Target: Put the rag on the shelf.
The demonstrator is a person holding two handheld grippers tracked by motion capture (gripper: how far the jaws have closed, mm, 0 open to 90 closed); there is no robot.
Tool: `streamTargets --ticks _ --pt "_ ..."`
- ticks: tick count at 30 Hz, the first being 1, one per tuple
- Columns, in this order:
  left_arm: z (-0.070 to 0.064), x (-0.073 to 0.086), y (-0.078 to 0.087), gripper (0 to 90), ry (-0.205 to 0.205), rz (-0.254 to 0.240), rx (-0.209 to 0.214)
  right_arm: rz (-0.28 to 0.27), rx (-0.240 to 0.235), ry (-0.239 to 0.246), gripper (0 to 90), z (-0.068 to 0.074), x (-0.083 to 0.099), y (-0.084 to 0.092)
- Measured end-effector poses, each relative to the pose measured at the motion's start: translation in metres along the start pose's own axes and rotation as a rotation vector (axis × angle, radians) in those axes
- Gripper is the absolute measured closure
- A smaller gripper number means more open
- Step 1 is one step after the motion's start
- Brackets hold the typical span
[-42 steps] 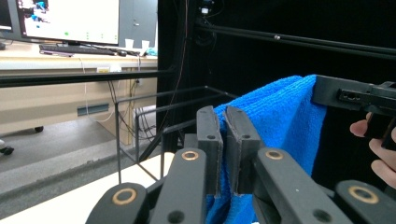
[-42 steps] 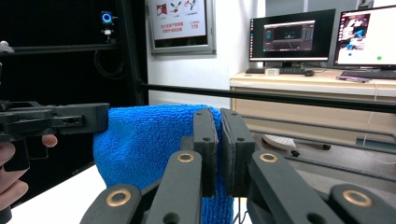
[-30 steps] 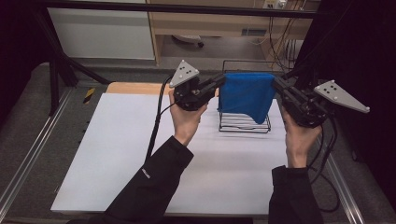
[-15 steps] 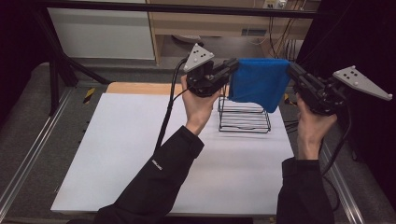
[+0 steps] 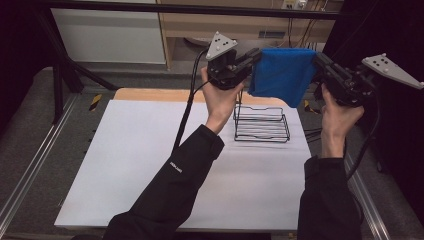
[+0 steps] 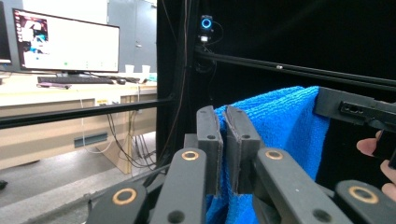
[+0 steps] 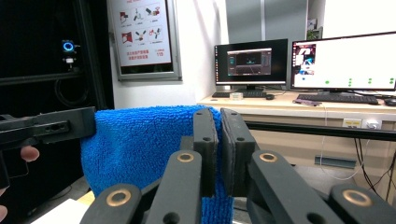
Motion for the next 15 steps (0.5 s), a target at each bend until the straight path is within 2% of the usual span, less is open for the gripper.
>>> streamTargets --ticks 7,15 --pt "0.006 -0.009 -0.007 84.6 0.024 -0.012 -0.002 0.003 0.003 0.008 86.0 -0.006 -0.007 -0.011" --pt "0.014 -0.015 -0.018 84.7 0.018 -0.015 -0.029 0.009 0.011 0.016 86.0 -0.012 -0.011 -0.028"
Point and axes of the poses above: each handheld gripper's, and its own axes: y roughly backward along the jaws, x roughly out of its underside, z roughly to its left, the point moved 4 cm from there along -y, roughly forward along the jaws, and after that the axes turned 8 degrees about y, right-handed, at the moved point
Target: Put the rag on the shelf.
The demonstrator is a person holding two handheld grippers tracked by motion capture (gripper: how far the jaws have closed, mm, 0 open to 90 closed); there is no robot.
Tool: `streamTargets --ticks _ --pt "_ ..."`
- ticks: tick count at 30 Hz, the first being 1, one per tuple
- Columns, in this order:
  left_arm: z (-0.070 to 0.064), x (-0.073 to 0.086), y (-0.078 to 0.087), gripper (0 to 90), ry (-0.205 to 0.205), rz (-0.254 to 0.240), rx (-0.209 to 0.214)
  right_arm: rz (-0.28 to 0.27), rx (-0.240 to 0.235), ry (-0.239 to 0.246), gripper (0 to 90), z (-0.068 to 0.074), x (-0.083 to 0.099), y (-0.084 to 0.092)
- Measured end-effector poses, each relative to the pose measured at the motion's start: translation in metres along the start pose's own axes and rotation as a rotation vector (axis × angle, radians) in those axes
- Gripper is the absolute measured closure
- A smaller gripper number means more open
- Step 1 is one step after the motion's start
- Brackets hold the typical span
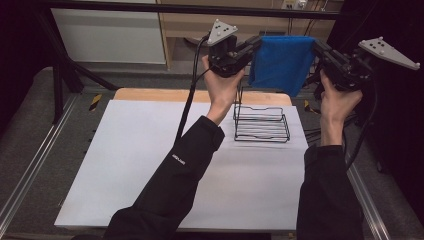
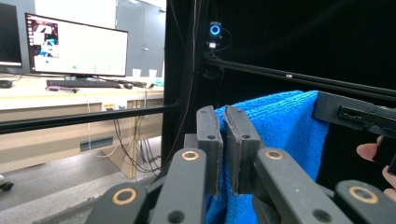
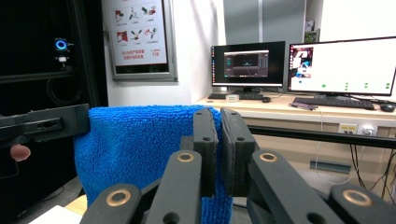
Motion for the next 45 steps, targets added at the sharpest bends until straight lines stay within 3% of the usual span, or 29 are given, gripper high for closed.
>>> streamTargets --ticks 6,21,36,45 --pt "0.007 0.002 -0.009 84.6 0.005 0.003 -0.005 -0.005 0.001 0.003 86.0 -0.007 0.003 -0.012" --pt "0.026 0.017 -0.025 84.5 -0.039 0.029 -0.035 0.030 -0.005 0.009 85.9 -0.021 0.020 -0.040" --pt "0.040 0.051 -0.027 84.4 -0.075 0.114 -0.055 0.118 -0.032 0.000 85.8 -0.022 0.064 -0.043" --pt "0.047 0.069 -0.025 84.3 -0.078 0.162 -0.054 0.178 -0.050 -0.002 85.7 -0.020 0.083 -0.044"
Point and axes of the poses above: each handheld gripper's, and its own axes: y roughly backward along the jaws, x roughly out of its underside, z roughly to its left, the point moved 4 cm from there along -y, roughly forward along the jaws, and after that the axes turned 8 degrees about y, right-handed, at the moved point
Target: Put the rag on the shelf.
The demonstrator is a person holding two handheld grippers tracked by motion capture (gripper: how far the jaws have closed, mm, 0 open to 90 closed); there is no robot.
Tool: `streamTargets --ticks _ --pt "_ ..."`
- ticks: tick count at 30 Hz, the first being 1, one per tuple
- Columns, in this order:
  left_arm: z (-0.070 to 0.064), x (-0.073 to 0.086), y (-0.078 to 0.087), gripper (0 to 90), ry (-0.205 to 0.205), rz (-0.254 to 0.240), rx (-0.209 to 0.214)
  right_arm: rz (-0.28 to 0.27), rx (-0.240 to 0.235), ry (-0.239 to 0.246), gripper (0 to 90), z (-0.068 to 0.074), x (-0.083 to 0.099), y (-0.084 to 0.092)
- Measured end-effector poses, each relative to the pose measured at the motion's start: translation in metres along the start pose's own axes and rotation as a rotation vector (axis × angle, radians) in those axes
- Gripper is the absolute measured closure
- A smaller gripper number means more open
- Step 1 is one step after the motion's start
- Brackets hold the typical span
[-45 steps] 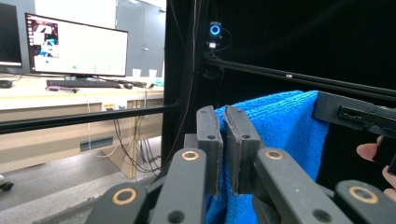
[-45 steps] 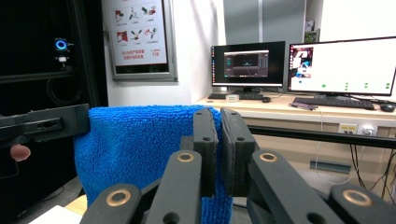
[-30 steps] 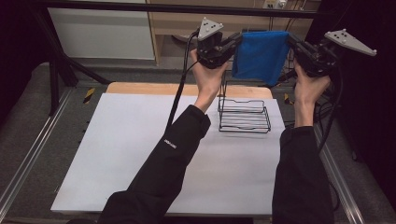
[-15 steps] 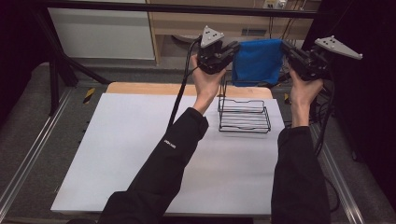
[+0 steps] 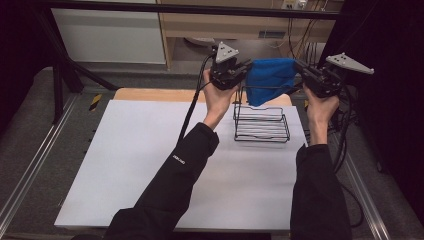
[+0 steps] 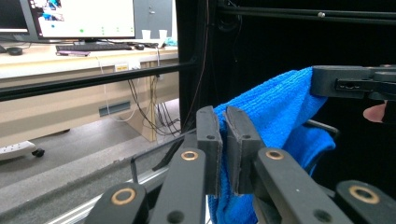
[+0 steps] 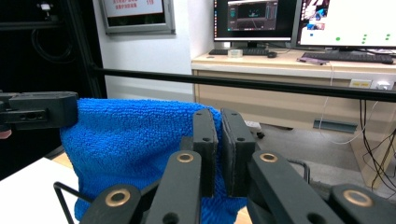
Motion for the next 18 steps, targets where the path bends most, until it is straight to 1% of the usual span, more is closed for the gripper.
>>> streamTargets --ticks 1,3,5,6,8,9,10,12,13,14,15,18 --pt "0.000 0.001 0.000 84.3 0.000 0.002 0.001 0.006 -0.001 -0.010 85.7 0.000 0.002 0.000" --pt "0.001 0.004 0.000 84.3 -0.013 0.003 -0.015 0.013 -0.004 -0.007 85.7 0.001 0.004 -0.001" --pt "0.003 0.007 0.000 84.4 -0.029 0.014 -0.028 0.027 -0.013 -0.008 85.6 0.002 0.006 -0.002" --pt "0.005 0.007 0.001 84.4 -0.034 0.016 -0.031 0.033 -0.020 0.000 85.6 0.002 0.006 -0.003" --pt "0.009 0.005 0.003 84.4 -0.030 0.008 -0.039 0.042 -0.034 0.008 85.5 0.005 0.005 -0.004" --pt "0.011 0.003 0.005 84.4 -0.026 -0.003 -0.044 0.038 -0.040 0.012 85.5 0.007 0.004 -0.004" --pt "0.012 0.000 0.006 84.4 -0.012 -0.011 -0.038 0.030 -0.047 0.013 85.5 0.009 0.003 -0.004" --pt "0.013 -0.007 0.011 84.4 -0.004 -0.032 -0.024 0.009 -0.049 0.017 85.5 0.013 -0.002 -0.004" --pt "0.013 -0.011 0.014 84.4 -0.009 -0.041 -0.022 -0.004 -0.052 0.016 85.5 0.014 -0.004 -0.003" --pt "0.014 -0.015 0.017 84.4 -0.027 -0.053 -0.032 -0.019 -0.059 0.006 85.5 0.015 -0.007 -0.002" --pt "0.012 -0.018 0.020 84.4 -0.033 -0.059 -0.018 -0.032 -0.064 0.002 85.5 0.015 -0.010 -0.001" --pt "0.011 -0.029 0.027 84.4 -0.060 -0.080 -0.037 -0.060 -0.077 -0.002 85.6 0.020 -0.018 0.001"
Point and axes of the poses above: each handheld gripper's, and its own axes: y roughly backward along the jaws, x roughly out of its underside, z roughly to its left, the point moved 4 cm from there along -y, roughly forward along the jaws, and after that the axes turned 8 degrees about y, right-handed, at the moved point
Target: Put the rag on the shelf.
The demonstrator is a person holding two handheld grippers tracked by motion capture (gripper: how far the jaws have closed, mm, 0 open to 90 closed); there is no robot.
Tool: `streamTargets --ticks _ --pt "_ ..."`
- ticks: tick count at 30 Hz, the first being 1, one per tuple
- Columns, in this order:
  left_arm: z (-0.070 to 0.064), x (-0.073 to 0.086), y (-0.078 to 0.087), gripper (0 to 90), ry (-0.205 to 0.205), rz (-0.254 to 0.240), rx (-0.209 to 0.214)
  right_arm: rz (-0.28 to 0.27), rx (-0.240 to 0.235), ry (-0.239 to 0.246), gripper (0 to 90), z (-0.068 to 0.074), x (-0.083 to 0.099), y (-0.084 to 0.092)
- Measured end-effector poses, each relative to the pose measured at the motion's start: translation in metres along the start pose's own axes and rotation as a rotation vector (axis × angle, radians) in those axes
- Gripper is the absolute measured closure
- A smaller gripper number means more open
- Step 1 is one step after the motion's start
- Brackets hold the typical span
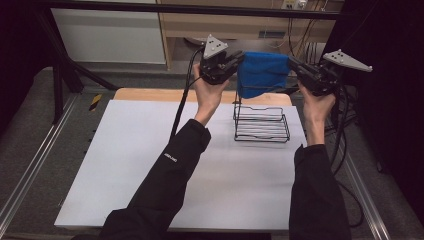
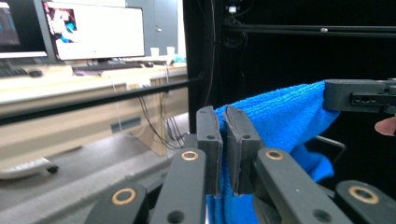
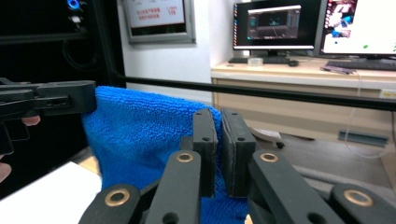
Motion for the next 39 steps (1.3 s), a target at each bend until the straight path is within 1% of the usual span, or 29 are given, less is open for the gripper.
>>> streamTargets --ticks 1,4,7,8,10,12,16,17,18,20,22,23,25,26,27,28,31,33,35,38,39 --pt "0.000 -0.003 0.002 84.4 -0.003 -0.004 -0.004 -0.005 -0.004 0.000 85.6 0.002 -0.002 0.000" --pt "0.002 -0.007 0.007 84.5 0.008 -0.013 -0.011 -0.015 -0.010 -0.003 85.6 0.006 -0.007 -0.003" --pt "0.004 -0.006 0.009 84.5 -0.004 -0.011 -0.010 -0.017 -0.017 -0.006 85.6 0.008 -0.008 -0.005" --pt "0.005 -0.007 0.009 84.4 0.002 -0.017 -0.009 -0.021 -0.026 -0.011 85.5 0.008 -0.008 -0.005" --pt "0.008 -0.011 0.009 84.4 0.004 -0.024 -0.021 -0.032 -0.034 -0.010 85.6 0.008 -0.011 -0.007" --pt "0.009 -0.016 0.009 84.5 -0.003 -0.031 -0.029 -0.042 -0.027 -0.001 85.6 0.009 -0.016 -0.010" --pt "0.010 -0.026 0.008 84.5 -0.011 -0.050 -0.046 -0.061 -0.019 -0.009 85.7 0.007 -0.025 -0.017" --pt "0.010 -0.028 0.007 84.5 -0.008 -0.057 -0.044 -0.067 -0.020 -0.009 85.7 0.007 -0.027 -0.018" --pt "0.011 -0.030 0.008 84.5 -0.018 -0.058 -0.055 -0.077 -0.019 -0.007 85.7 0.007 -0.028 -0.019" --pt "0.013 -0.033 0.008 84.5 -0.022 -0.060 -0.055 -0.079 -0.021 0.002 85.7 0.007 -0.031 -0.022" --pt "0.013 -0.036 0.007 84.5 -0.013 -0.069 -0.051 -0.077 -0.019 0.006 85.7 0.007 -0.034 -0.024" --pt "0.013 -0.037 0.008 84.5 -0.010 -0.074 -0.053 -0.084 -0.020 0.006 85.7 0.007 -0.036 -0.025" --pt "0.013 -0.040 0.009 84.5 -0.020 -0.080 -0.052 -0.106 -0.026 0.016 85.7 0.008 -0.042 -0.025" --pt "0.012 -0.040 0.009 84.5 -0.024 -0.078 -0.055 -0.110 -0.025 0.032 85.7 0.007 -0.044 -0.025" --pt "0.013 -0.041 0.010 84.5 -0.027 -0.079 -0.062 -0.113 -0.028 0.035 85.7 0.007 -0.045 -0.025" --pt "0.012 -0.041 0.009 84.5 -0.017 -0.084 -0.051 -0.114 -0.027 0.036 85.7 0.007 -0.047 -0.025" --pt "0.013 -0.044 0.011 84.5 -0.020 -0.091 -0.054 -0.114 -0.029 0.046 85.8 0.006 -0.051 -0.028" --pt "0.015 -0.043 0.012 84.5 -0.016 -0.087 -0.054 -0.102 -0.035 0.055 85.8 0.005 -0.052 -0.031" --pt "0.016 -0.039 0.011 84.5 -0.013 -0.079 -0.050 -0.081 -0.031 0.071 85.8 0.006 -0.048 -0.033" --pt "0.016 -0.028 0.007 84.5 0.005 -0.059 -0.028 -0.082 -0.036 0.064 85.8 0.004 -0.038 -0.031" --pt "0.014 -0.024 0.005 84.4 0.004 -0.050 -0.024 -0.079 -0.035 0.058 85.8 0.002 -0.034 -0.030"
Point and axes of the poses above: each handheld gripper's, and its own axes: y roughly backward along the jaws, x roughly out of its underside, z roughly to its left, the point moved 4 cm from there along -y, roughly forward along the jaws, and after that the axes turned 8 degrees about y, right-handed, at the moved point
